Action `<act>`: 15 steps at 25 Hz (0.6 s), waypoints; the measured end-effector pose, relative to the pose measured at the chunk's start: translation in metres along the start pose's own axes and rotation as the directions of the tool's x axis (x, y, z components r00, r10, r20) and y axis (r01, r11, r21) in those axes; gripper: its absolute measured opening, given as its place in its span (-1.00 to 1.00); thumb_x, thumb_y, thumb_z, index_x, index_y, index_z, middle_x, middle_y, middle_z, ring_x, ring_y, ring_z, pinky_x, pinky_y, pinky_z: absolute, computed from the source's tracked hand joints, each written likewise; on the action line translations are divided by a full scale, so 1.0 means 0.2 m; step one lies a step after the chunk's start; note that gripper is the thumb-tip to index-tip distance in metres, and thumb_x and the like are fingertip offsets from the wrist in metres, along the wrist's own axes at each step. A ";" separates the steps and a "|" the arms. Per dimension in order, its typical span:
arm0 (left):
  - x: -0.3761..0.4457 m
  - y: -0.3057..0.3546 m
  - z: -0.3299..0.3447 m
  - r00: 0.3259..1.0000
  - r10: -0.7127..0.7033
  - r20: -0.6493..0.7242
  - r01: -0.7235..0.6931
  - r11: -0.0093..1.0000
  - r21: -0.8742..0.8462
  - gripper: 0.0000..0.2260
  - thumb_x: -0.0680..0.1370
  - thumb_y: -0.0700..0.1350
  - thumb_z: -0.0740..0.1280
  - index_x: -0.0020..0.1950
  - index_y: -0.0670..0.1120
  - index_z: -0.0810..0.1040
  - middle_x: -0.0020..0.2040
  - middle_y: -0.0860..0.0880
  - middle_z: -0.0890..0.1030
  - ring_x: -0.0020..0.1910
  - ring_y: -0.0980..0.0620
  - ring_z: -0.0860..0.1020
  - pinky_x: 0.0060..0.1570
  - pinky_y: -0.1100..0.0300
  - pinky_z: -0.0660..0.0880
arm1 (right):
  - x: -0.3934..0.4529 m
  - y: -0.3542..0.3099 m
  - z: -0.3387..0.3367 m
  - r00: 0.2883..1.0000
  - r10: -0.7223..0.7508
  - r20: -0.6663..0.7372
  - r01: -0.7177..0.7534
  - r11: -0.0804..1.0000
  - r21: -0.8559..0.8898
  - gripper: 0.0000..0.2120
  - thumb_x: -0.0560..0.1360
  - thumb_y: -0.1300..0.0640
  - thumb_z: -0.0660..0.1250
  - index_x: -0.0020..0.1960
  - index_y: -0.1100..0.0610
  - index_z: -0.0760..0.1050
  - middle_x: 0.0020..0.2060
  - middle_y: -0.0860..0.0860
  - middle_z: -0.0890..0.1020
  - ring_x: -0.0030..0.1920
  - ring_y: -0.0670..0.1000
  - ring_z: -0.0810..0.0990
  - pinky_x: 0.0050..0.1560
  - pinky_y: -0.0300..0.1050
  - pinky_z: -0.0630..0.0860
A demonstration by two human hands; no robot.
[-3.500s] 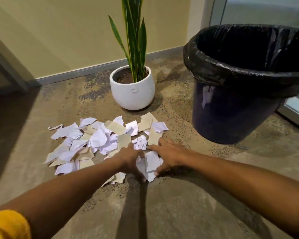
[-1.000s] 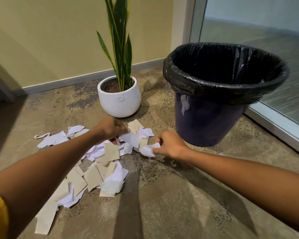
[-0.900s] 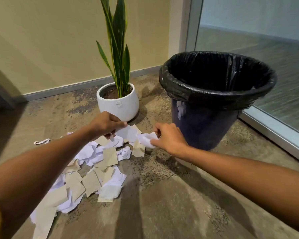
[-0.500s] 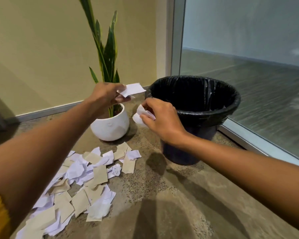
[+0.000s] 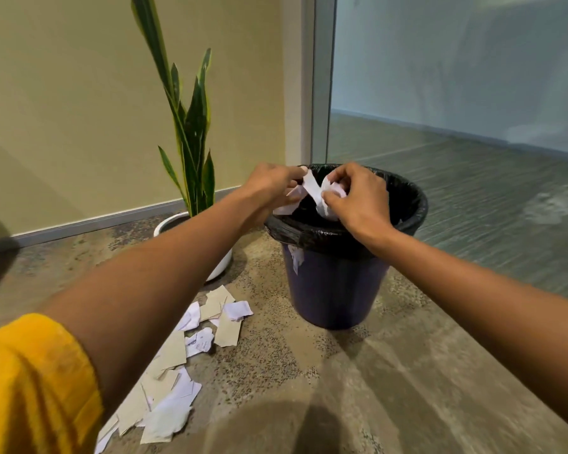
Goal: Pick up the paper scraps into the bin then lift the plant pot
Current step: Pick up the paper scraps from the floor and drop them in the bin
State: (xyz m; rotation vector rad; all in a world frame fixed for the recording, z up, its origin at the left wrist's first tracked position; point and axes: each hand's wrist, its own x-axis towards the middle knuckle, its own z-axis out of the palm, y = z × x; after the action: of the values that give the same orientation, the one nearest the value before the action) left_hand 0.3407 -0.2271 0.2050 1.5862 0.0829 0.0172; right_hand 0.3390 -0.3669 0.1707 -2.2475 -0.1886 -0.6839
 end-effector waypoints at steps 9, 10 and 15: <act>-0.07 0.00 -0.04 1.000 0.019 -0.006 -0.018 0.992 0.122 -0.76 0.54 -0.28 0.23 0.19 -0.25 0.53 0.18 -0.26 0.56 0.15 -0.14 0.57 -0.04 0.10 0.61 | -0.05 -0.06 0.06 0.993 -0.094 0.067 0.089 0.994 0.066 -0.90 0.39 0.15 0.43 -0.13 -0.01 0.56 -0.22 -0.03 0.60 -0.15 -0.03 0.57 -0.04 -0.10 0.51; -0.09 0.00 -0.06 1.000 0.024 0.001 -0.024 0.985 0.173 -0.78 0.54 -0.29 0.23 0.16 -0.24 0.54 0.16 -0.25 0.58 0.11 -0.12 0.59 -0.03 0.09 0.62 | -0.07 -0.09 0.08 0.991 -0.110 0.076 0.105 0.992 0.066 -0.92 0.41 0.16 0.41 -0.14 0.00 0.56 -0.21 -0.03 0.61 -0.14 -0.02 0.57 -0.05 -0.12 0.50; -0.27 0.01 -0.32 0.993 -0.017 0.115 -0.052 0.820 0.570 -0.84 0.56 -0.29 0.20 -0.04 -0.13 0.57 -0.06 -0.11 0.62 -0.04 0.00 0.60 -0.05 0.13 0.60 | -0.25 -0.26 0.26 0.942 -0.252 0.219 0.240 0.967 0.083 -0.91 0.44 0.15 0.37 -0.05 0.07 0.56 -0.13 -0.01 0.60 -0.11 -0.02 0.52 -0.13 -0.15 0.39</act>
State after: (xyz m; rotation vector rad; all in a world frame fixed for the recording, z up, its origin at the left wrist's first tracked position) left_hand 0.2820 -0.1670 0.2099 2.1922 -0.0219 -0.0944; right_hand 0.3019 -0.2890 0.1483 -2.2669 -0.6040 -0.5382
